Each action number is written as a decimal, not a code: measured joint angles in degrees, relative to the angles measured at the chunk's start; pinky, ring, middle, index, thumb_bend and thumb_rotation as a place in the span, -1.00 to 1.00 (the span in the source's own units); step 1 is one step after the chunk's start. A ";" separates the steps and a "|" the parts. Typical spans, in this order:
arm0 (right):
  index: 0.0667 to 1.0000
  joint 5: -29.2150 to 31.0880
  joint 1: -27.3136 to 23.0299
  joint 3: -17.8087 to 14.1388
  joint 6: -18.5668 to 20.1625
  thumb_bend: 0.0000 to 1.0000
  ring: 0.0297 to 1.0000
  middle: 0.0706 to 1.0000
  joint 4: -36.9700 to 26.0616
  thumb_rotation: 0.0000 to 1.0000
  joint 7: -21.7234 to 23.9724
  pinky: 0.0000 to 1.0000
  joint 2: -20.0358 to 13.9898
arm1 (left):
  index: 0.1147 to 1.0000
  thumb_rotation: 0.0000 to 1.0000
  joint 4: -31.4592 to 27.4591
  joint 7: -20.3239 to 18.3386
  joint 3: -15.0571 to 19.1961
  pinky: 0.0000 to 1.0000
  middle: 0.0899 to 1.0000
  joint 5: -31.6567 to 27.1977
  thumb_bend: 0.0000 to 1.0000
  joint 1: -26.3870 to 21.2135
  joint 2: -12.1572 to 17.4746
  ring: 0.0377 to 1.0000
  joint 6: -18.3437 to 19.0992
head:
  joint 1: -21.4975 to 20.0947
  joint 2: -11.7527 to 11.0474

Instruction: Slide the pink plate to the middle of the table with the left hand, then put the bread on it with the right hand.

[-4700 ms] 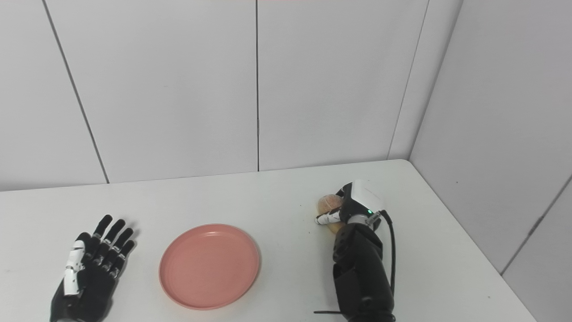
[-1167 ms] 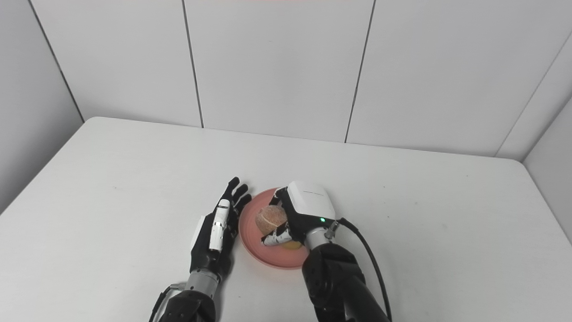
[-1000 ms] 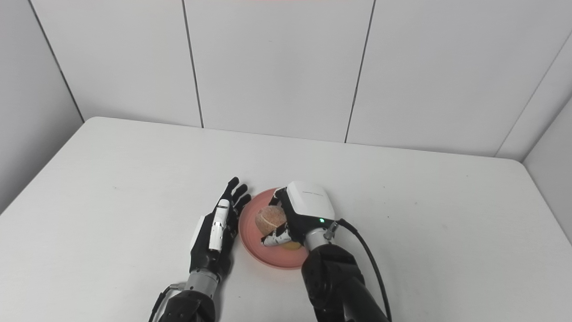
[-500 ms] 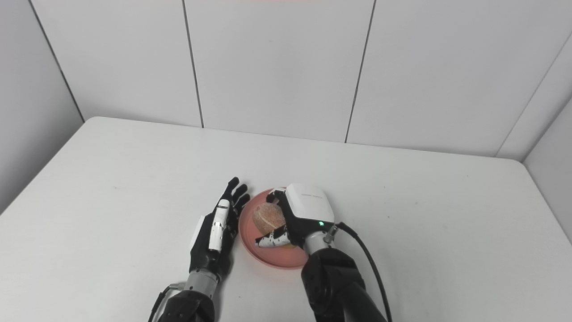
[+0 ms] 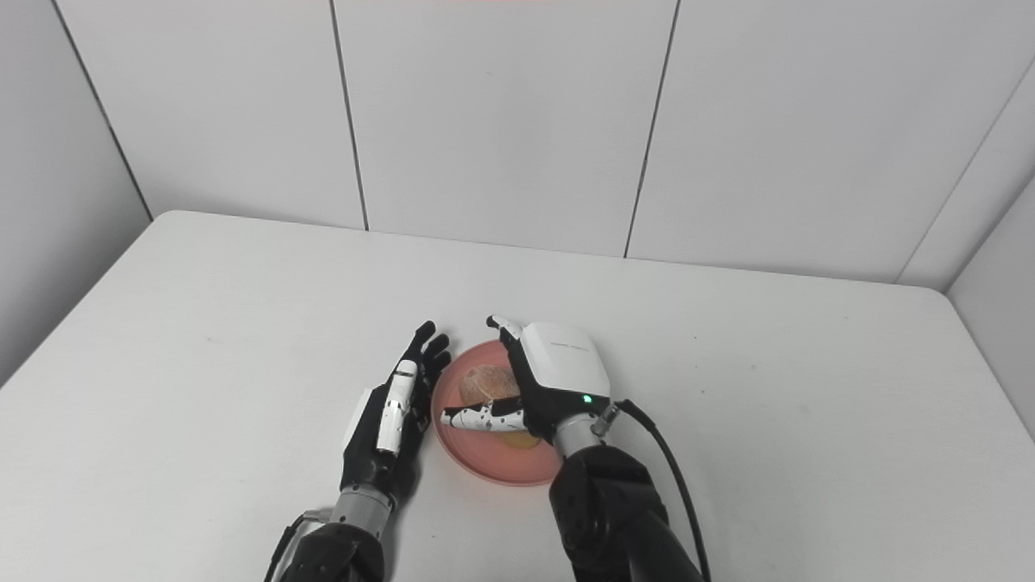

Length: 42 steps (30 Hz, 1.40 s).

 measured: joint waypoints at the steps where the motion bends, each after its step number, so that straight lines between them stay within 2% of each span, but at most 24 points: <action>1: 0.76 0.57 0.19 -0.17 -0.39 0.67 0.65 0.71 -0.64 0.43 -0.19 0.49 -0.10 | 0.87 1.00 -0.04 0.00 0.01 0.96 0.91 -0.01 -0.20 0.02 0.00 0.91 0.00 | 0.00 0.00; 7: 0.77 2.53 0.80 -1.09 -4.39 0.65 0.69 0.73 -3.04 0.61 -2.46 0.60 -1.51 | 0.84 1.00 -0.60 -0.23 0.03 0.94 0.91 -0.57 -0.20 0.31 0.02 0.91 0.66 | -0.70 -0.18; 11: 0.79 3.13 1.04 -2.34 -5.49 0.63 0.70 0.74 -5.13 0.70 -4.57 0.59 -2.23 | 0.85 1.00 -0.74 -0.49 0.03 0.91 0.91 -0.55 -0.21 0.44 0.22 0.90 0.66 | -1.31 -0.26; 13: 0.81 4.17 1.51 -3.63 -6.92 0.63 0.72 0.76 -6.50 0.74 -6.44 0.59 -2.21 | 0.84 1.00 -0.74 -0.57 0.04 0.90 0.89 -0.55 -0.22 0.45 0.47 0.89 0.65 | -1.58 -0.35; 15: 0.87 6.53 2.30 -5.39 -8.06 0.67 0.71 0.84 -7.51 0.89 -7.84 0.48 -1.95 | 0.84 1.00 -0.73 -0.58 0.11 0.89 0.87 -0.55 -0.19 0.44 0.63 0.86 0.58 | -1.84 -0.53; 18: 0.90 13.36 4.78 -9.98 -8.40 0.68 0.75 0.88 -9.93 0.98 -8.22 0.50 -0.61 | 0.84 1.00 -0.64 -0.56 0.39 0.90 0.87 -0.55 -0.17 0.53 0.65 0.85 -0.09 | -1.76 -0.70; 22: 0.95 20.82 8.13 -13.84 -9.92 0.60 0.84 0.92 -11.54 1.00 -8.58 0.67 -0.31 | 0.83 1.00 -0.30 -0.53 0.55 0.89 0.86 -0.56 -0.16 0.58 0.68 0.85 -0.91 | -1.84 -0.97; 26: 0.93 23.98 11.69 -16.53 -10.66 0.59 0.86 0.91 -13.43 1.00 -10.04 0.72 -0.53 | 0.83 1.00 -0.24 -0.53 0.61 0.90 0.87 -0.56 -0.16 0.60 0.70 0.85 -1.11 | -2.37 -1.05; 32: 0.91 27.06 14.29 -19.16 -12.85 0.42 0.86 0.91 -14.24 1.00 -12.37 0.74 -1.20 | 0.84 1.00 -0.22 -0.72 0.63 0.89 0.87 -0.56 -0.15 0.63 0.89 0.85 -1.13 | -2.55 -1.23; 35: 0.91 32.08 15.60 -20.97 -14.33 0.39 0.91 0.94 -14.36 1.00 -12.42 0.79 -0.65 | 0.83 1.00 -0.23 -0.86 0.63 0.89 0.87 -0.56 -0.15 0.64 0.95 0.85 -1.13 | -2.72 -1.14; 37: 0.93 35.18 16.82 -22.25 -14.66 0.29 0.95 0.97 -14.35 1.00 -12.76 0.86 0.26 | 0.84 1.00 -0.24 -0.88 0.64 0.89 0.87 -0.56 -0.15 0.66 1.01 0.86 -1.13 | -2.72 -1.23; 42: 1.00 41.31 19.02 -23.59 -15.04 0.27 1.00 1.00 -14.09 1.00 -13.04 0.93 1.83 | 0.84 1.00 -0.24 -1.03 0.66 0.90 0.87 -0.56 -0.15 0.75 1.26 0.86 -1.28 | -2.55 -1.23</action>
